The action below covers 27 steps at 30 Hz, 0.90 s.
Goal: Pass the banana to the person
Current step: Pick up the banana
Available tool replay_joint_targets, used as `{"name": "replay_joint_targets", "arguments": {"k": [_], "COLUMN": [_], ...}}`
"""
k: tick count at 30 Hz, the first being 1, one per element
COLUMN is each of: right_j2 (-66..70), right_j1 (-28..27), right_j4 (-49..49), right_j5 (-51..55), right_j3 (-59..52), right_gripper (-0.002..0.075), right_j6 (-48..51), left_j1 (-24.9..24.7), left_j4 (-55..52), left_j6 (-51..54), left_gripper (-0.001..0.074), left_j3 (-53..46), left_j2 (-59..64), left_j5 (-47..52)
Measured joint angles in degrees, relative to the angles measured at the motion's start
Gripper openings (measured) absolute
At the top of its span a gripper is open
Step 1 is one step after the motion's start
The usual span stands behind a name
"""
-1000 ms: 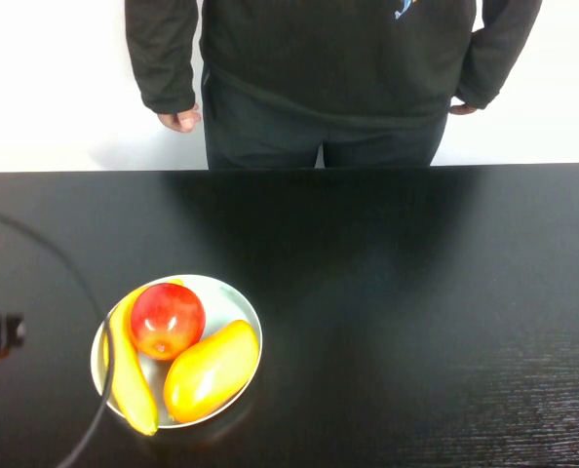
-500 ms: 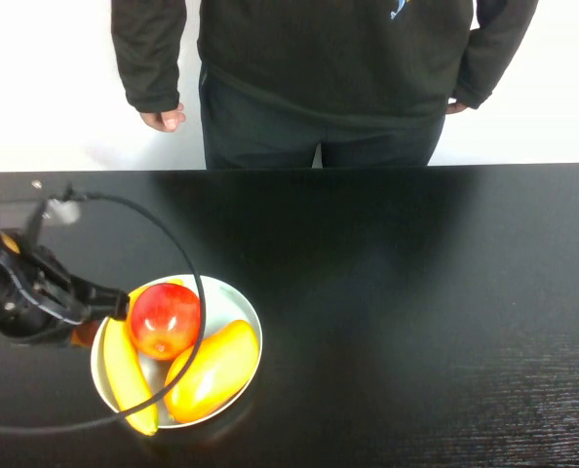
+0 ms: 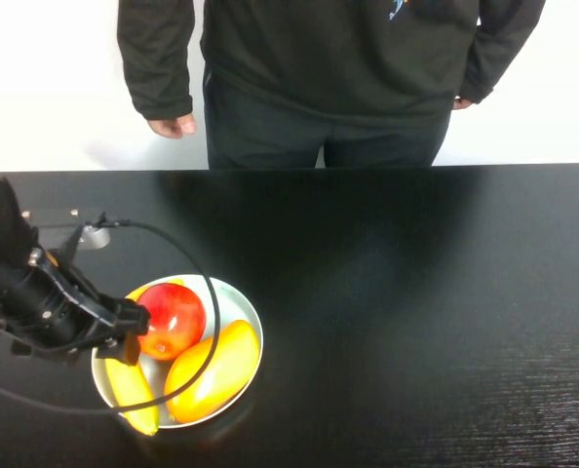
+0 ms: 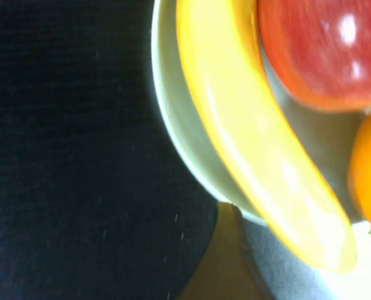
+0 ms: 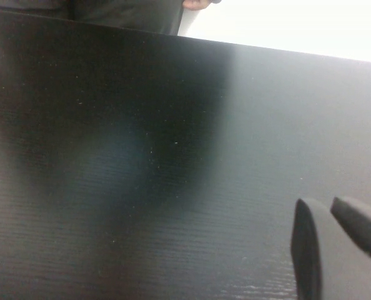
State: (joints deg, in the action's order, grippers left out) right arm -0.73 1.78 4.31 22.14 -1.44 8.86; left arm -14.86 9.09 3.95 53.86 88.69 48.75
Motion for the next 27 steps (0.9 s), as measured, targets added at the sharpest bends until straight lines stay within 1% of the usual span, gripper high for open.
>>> {"name": "replay_joint_targets", "arguments": {"k": [4, 13, 27], "right_j2": [0.0, 0.0, 0.0], "right_j1": [0.0, 0.0, 0.0], "right_j4": [0.0, 0.0, 0.0], "right_j5": [0.0, 0.0, 0.0], "right_j3": [0.0, 0.0, 0.0], "right_gripper": [-0.001, -0.001, -0.001], "right_j6": [0.0, 0.0, 0.0], "left_j1": [0.0, 0.0, 0.0], "left_j4": [1.0, 1.4, 1.6], "left_j6": [0.2, 2.4, 2.5], "left_gripper": [0.0484, 0.0484, 0.0484], "left_j3": [0.0, 0.0, 0.0], "left_j2": [2.4, 7.5, 10.4], "left_j5": [-2.3, -4.3, -9.5]}}
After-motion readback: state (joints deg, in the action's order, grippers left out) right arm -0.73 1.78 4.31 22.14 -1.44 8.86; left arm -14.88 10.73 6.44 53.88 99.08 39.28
